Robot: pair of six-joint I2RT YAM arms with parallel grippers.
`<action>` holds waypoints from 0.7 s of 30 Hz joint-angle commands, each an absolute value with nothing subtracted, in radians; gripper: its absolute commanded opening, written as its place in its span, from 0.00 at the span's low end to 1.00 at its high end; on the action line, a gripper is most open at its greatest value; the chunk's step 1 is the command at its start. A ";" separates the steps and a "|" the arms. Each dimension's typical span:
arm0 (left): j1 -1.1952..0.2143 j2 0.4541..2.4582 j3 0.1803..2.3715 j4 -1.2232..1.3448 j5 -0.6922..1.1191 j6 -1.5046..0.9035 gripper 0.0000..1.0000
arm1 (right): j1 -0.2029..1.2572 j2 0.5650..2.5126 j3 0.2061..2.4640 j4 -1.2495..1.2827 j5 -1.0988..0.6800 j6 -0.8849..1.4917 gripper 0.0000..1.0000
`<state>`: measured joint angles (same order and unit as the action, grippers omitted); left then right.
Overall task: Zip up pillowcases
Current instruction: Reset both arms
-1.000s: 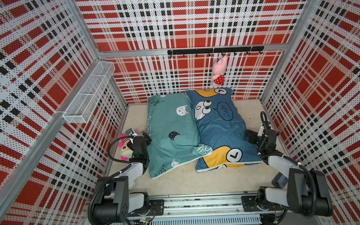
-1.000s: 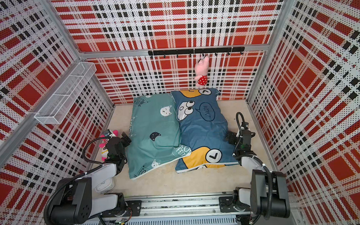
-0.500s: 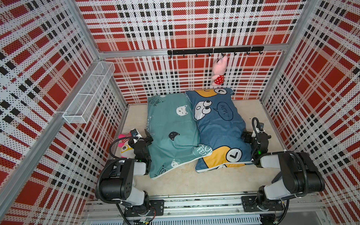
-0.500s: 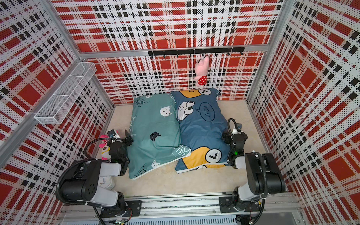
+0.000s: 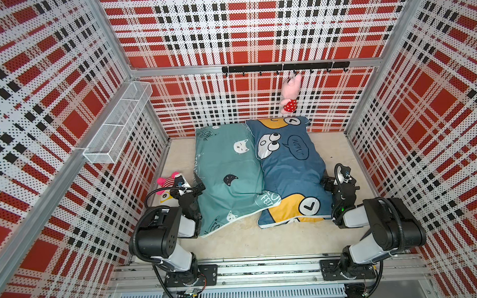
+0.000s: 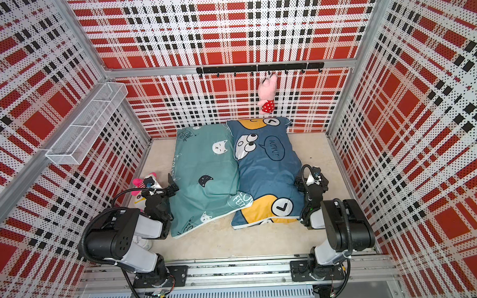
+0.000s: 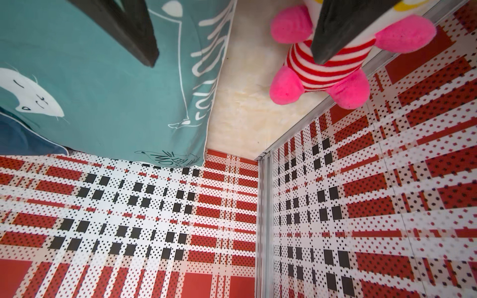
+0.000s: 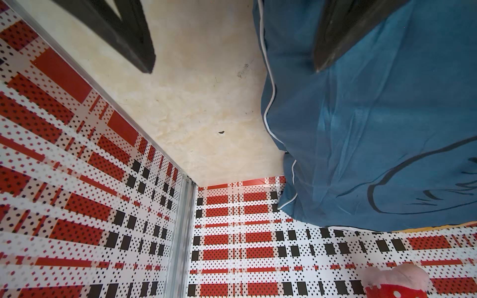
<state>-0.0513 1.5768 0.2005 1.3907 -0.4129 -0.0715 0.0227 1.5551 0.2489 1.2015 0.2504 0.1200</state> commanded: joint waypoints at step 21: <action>-0.048 1.583 0.196 1.443 -0.417 -0.057 0.98 | 0.043 1.574 0.279 1.183 0.242 0.084 1.00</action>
<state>-0.0513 1.5776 0.2005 1.4055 -0.4133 -0.0700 0.0265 1.5570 0.2684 1.1778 0.2504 0.1009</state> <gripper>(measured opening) 0.983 0.999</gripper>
